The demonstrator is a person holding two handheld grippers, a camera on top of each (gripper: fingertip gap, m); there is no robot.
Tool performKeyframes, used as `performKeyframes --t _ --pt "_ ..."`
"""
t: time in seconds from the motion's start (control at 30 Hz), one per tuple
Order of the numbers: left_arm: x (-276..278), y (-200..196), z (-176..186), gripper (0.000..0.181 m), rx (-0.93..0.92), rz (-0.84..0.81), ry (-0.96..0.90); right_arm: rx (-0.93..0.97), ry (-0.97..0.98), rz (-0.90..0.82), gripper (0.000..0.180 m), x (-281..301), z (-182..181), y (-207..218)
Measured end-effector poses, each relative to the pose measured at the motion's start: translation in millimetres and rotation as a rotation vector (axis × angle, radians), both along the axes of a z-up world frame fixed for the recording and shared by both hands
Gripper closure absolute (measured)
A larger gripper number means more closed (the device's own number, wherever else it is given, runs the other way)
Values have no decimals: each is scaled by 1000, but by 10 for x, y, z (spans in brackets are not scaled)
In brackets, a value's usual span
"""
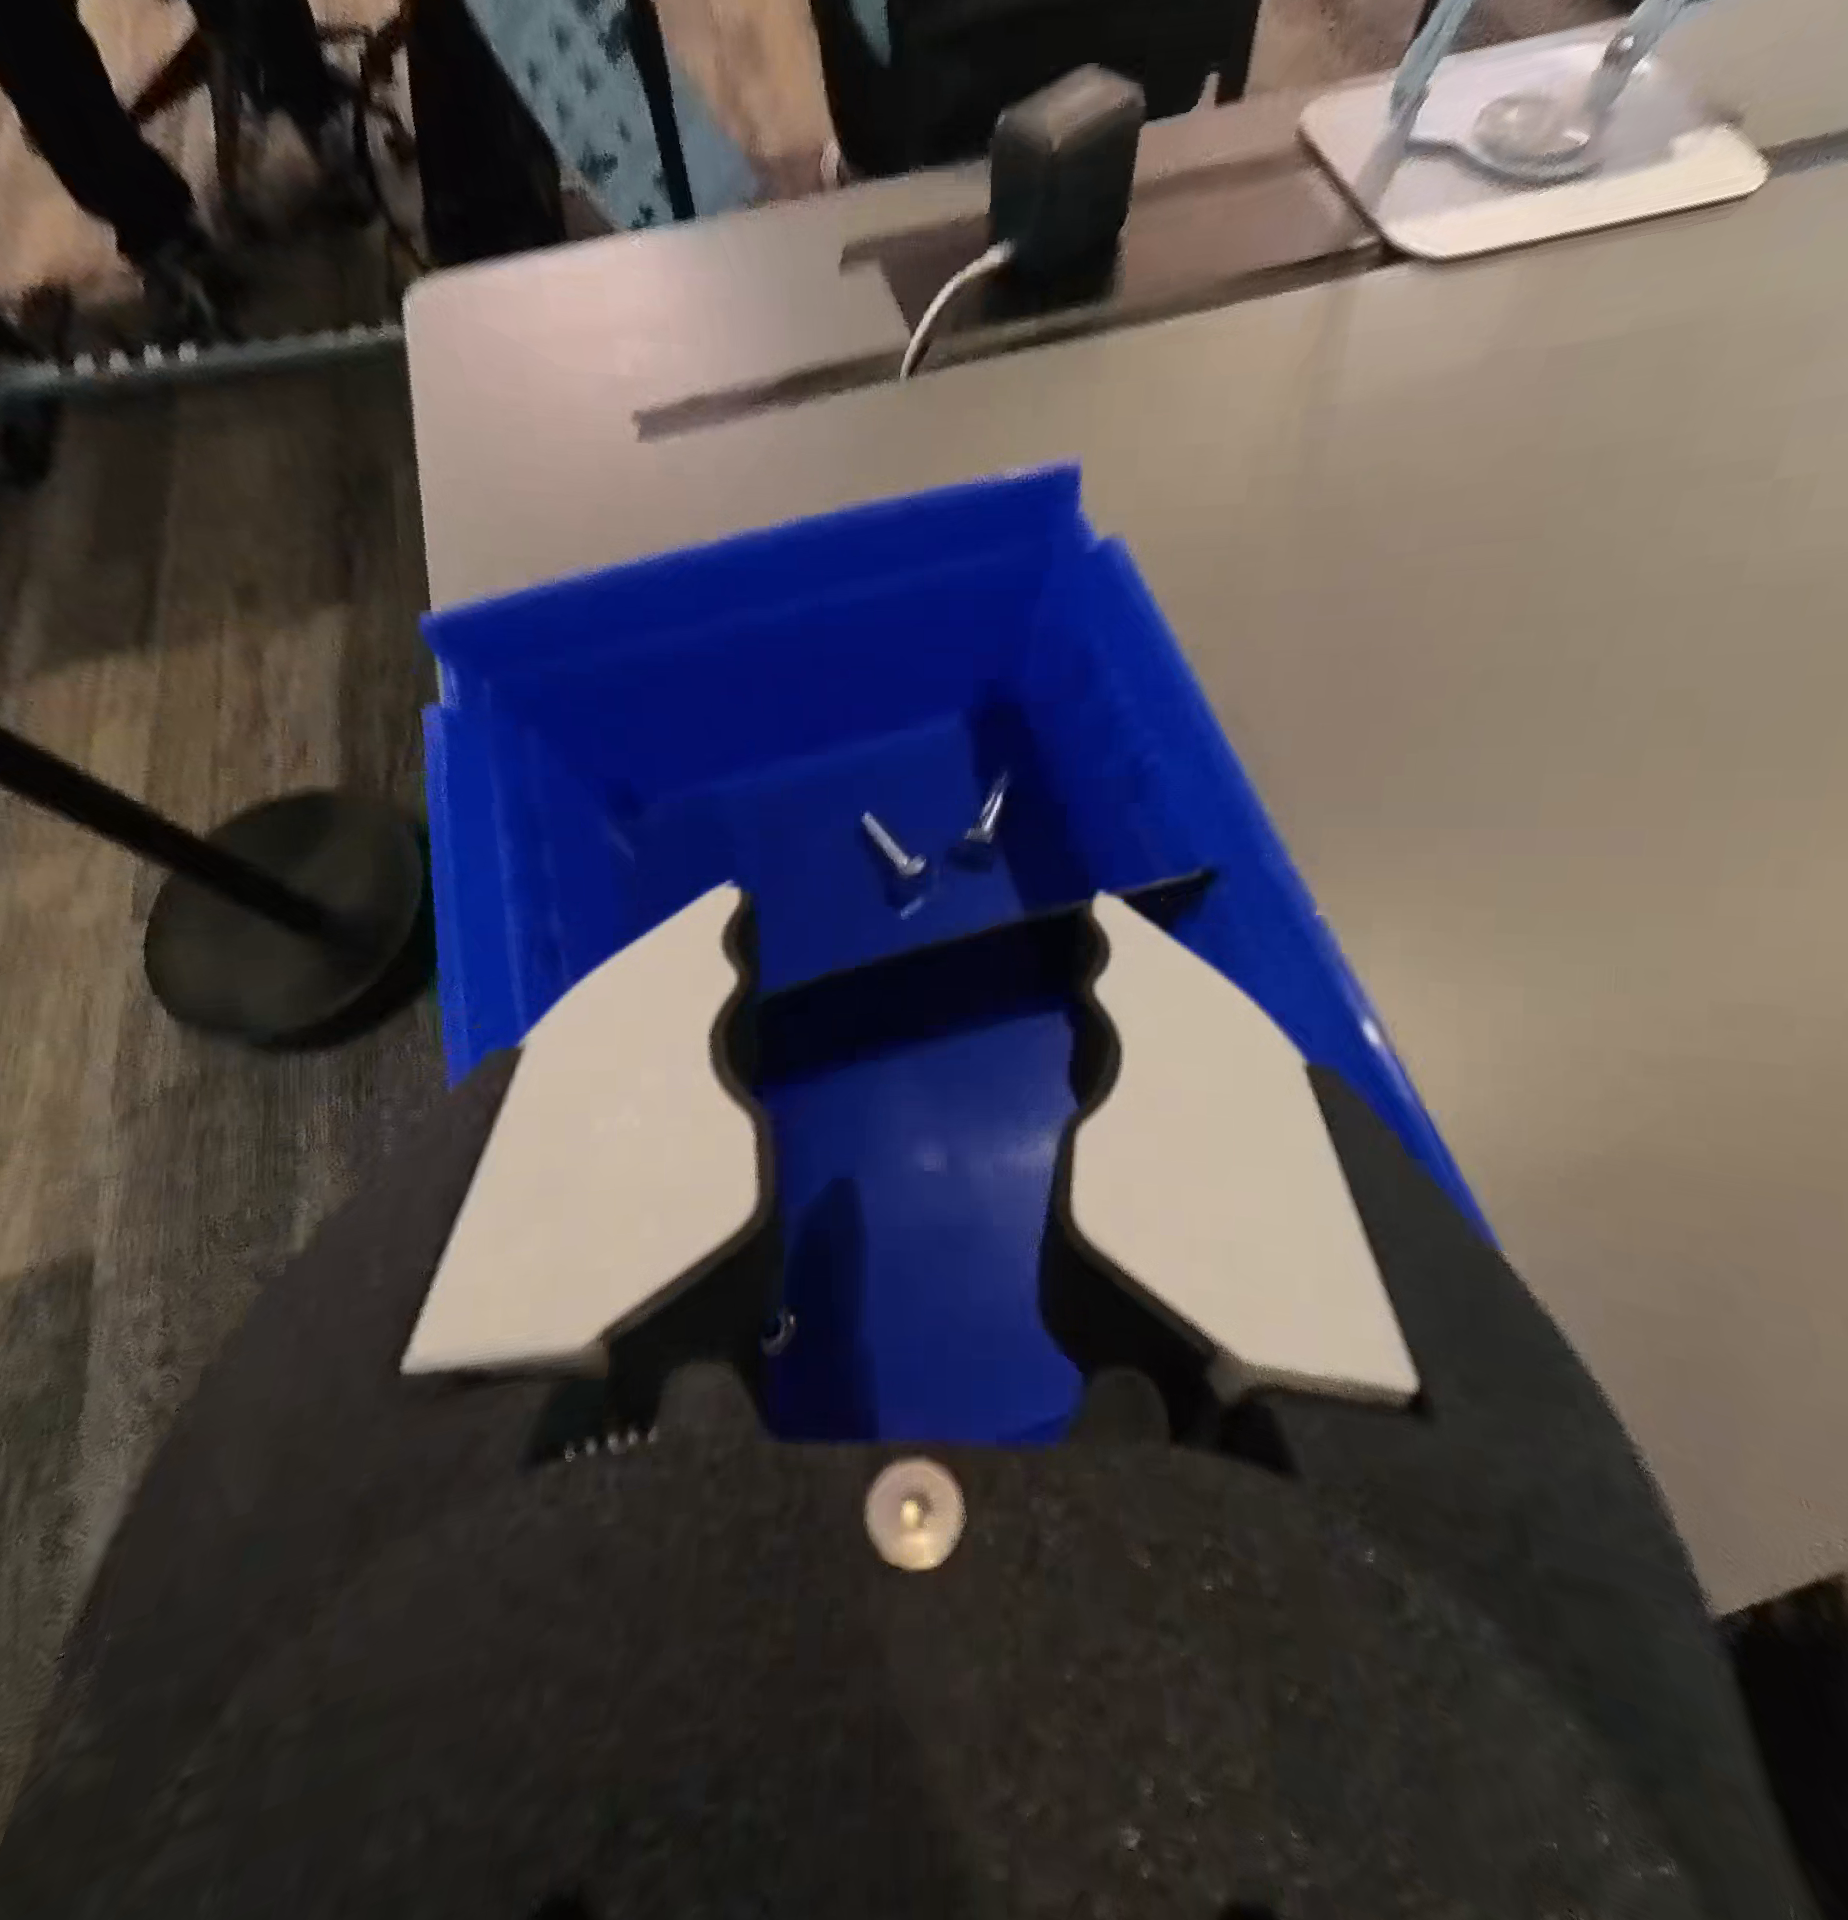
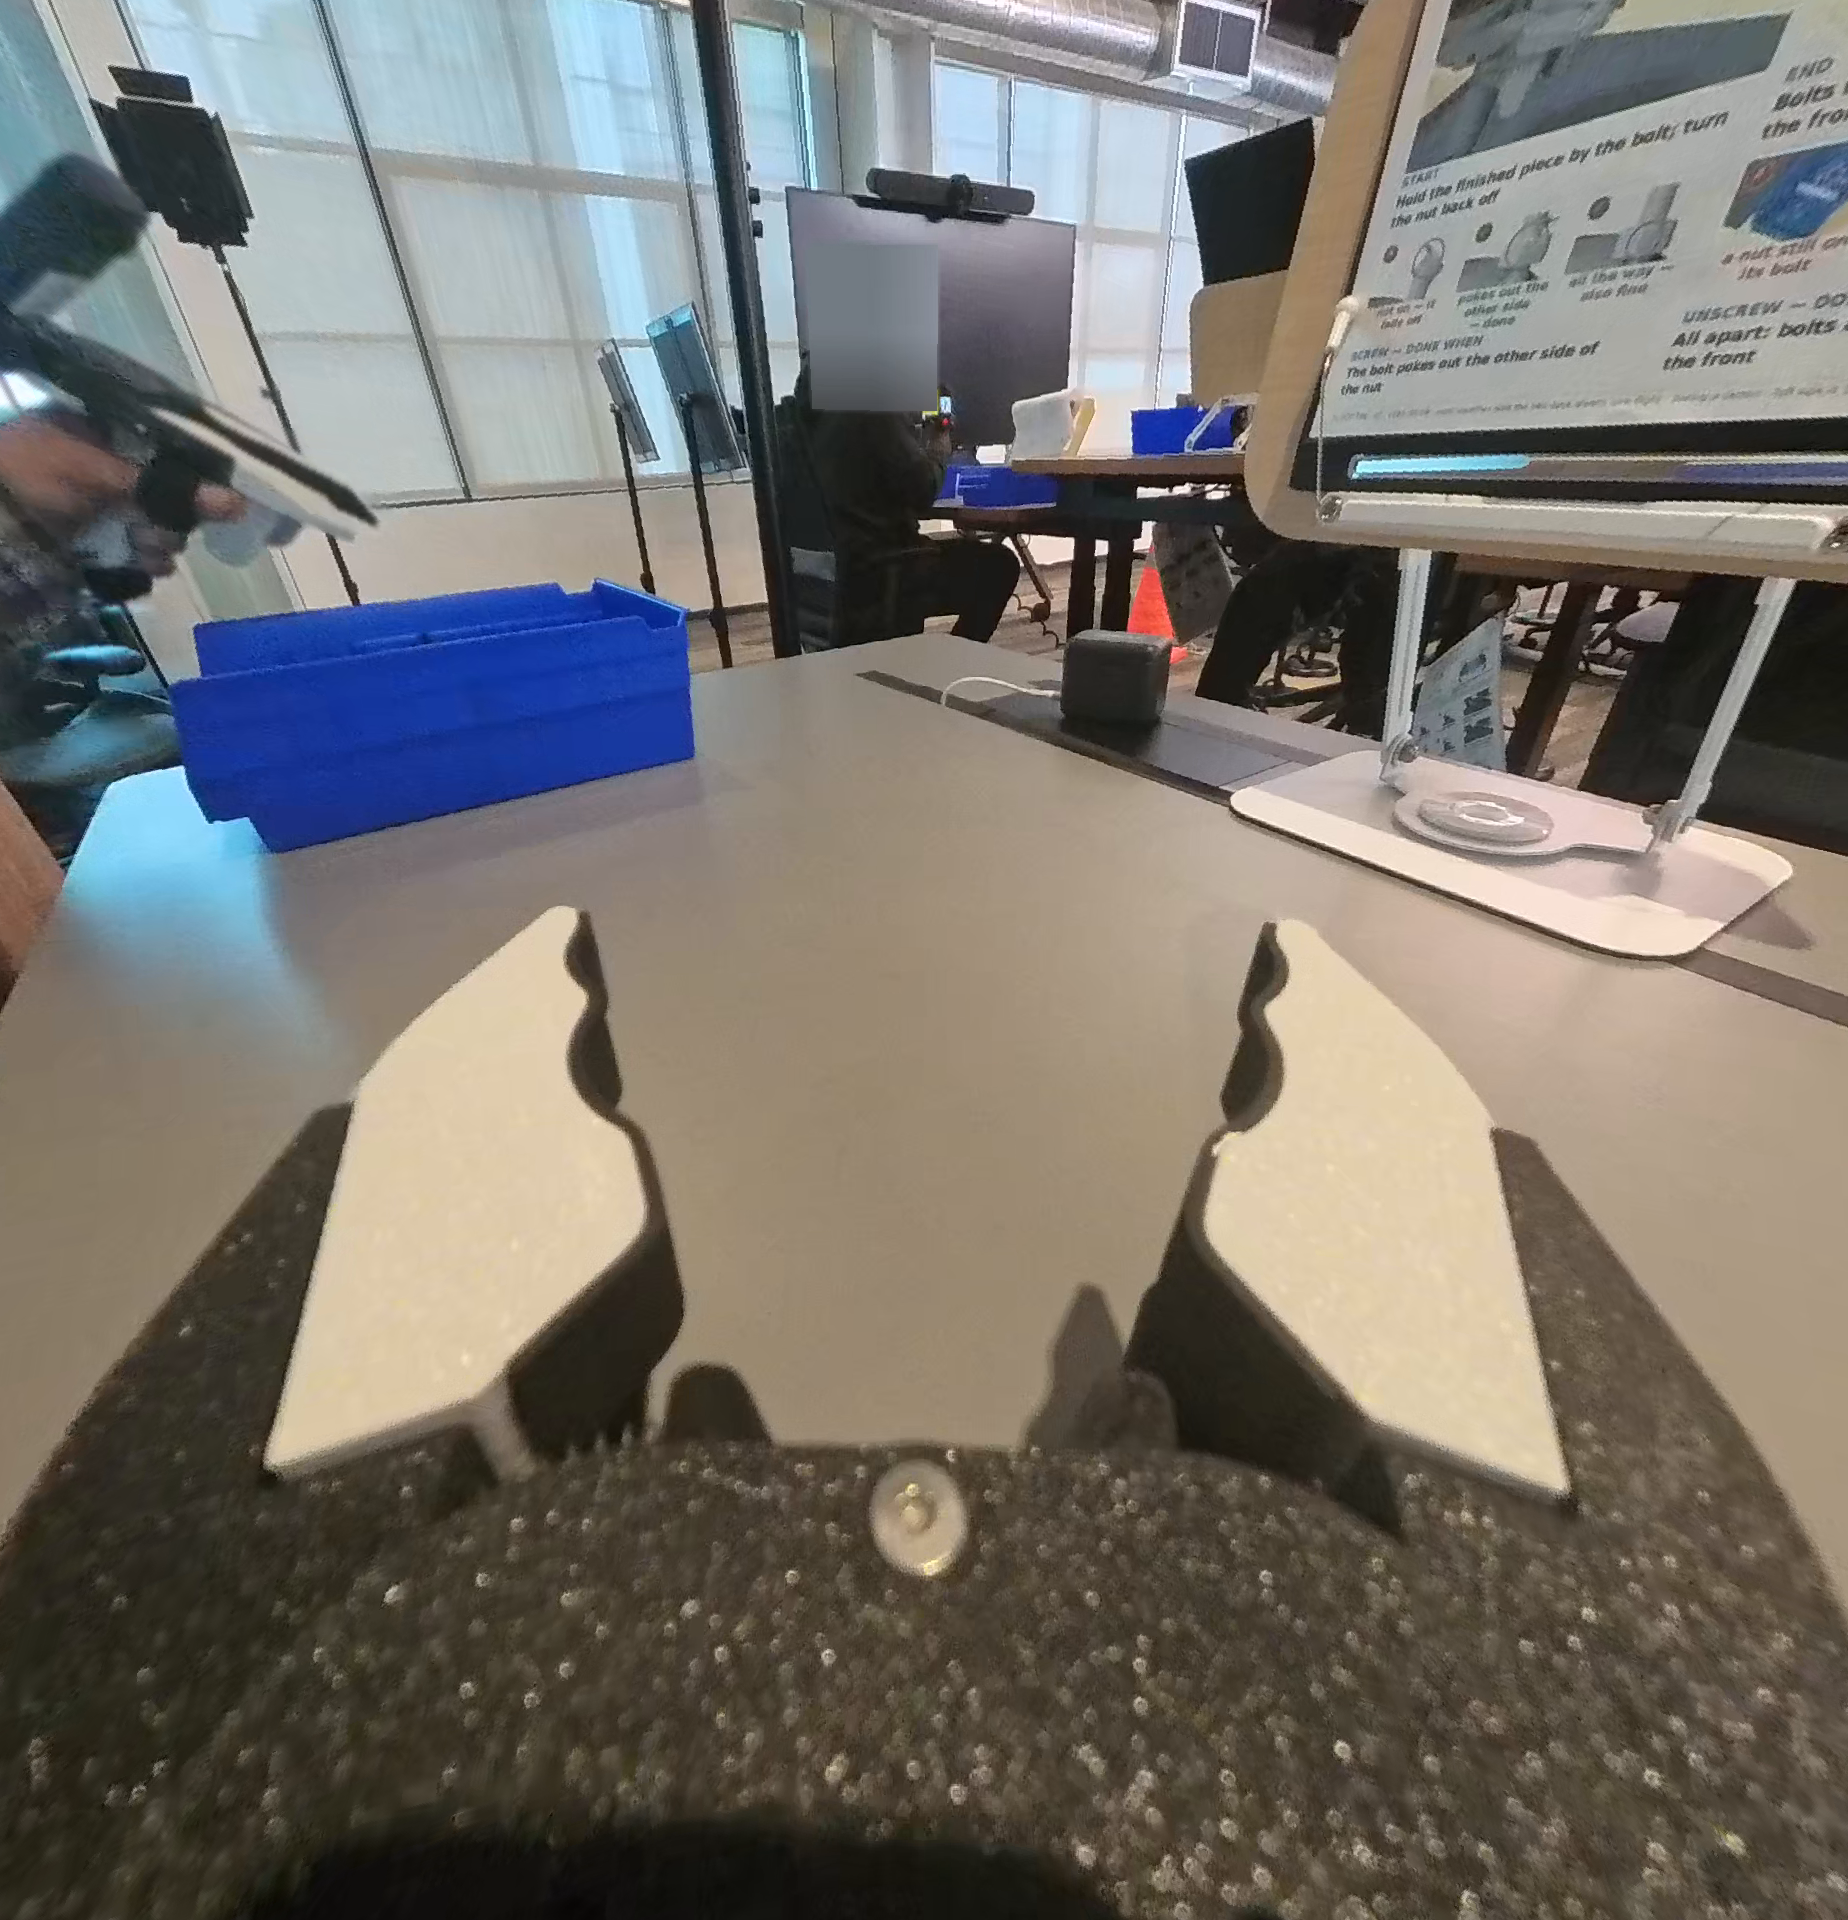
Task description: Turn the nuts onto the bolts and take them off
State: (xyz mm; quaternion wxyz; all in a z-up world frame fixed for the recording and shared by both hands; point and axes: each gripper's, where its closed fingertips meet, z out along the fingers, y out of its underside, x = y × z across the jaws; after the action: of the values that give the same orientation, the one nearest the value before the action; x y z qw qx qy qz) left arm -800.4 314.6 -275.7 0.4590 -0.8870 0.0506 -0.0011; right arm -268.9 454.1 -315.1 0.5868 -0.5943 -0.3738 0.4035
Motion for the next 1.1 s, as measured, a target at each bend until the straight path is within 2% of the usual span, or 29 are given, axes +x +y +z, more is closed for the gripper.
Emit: performKeyframes --t 0.1,0.27,0.33,0.43,0.63,0.9,1.1 --pt "-76 10 -176 123 -36 26 -50 0 -5 1 66 -10 -12 -3" --pt "-96 250 -251 125 -121 22 -44 -9 -33 0 66 -27 -81 12" --pt "-90 391 -284 128 -183 14 -35 -11 -52 -4 66 -35 -124 24" --pt "-66 590 -391 145 -299 -15 -14 -17 -94 -7 66 -58 -211 46" --pt "-83 822 -728 144 -543 -12 21 -22 -118 13 66 -105 -253 24" --pt "-8 832 -1071 144 -831 -1 -55 -14 -88 10 66 -69 -172 9" --pt "1 854 -1186 143 -892 25 -68 -5 -66 2 66 -35 -110 6"
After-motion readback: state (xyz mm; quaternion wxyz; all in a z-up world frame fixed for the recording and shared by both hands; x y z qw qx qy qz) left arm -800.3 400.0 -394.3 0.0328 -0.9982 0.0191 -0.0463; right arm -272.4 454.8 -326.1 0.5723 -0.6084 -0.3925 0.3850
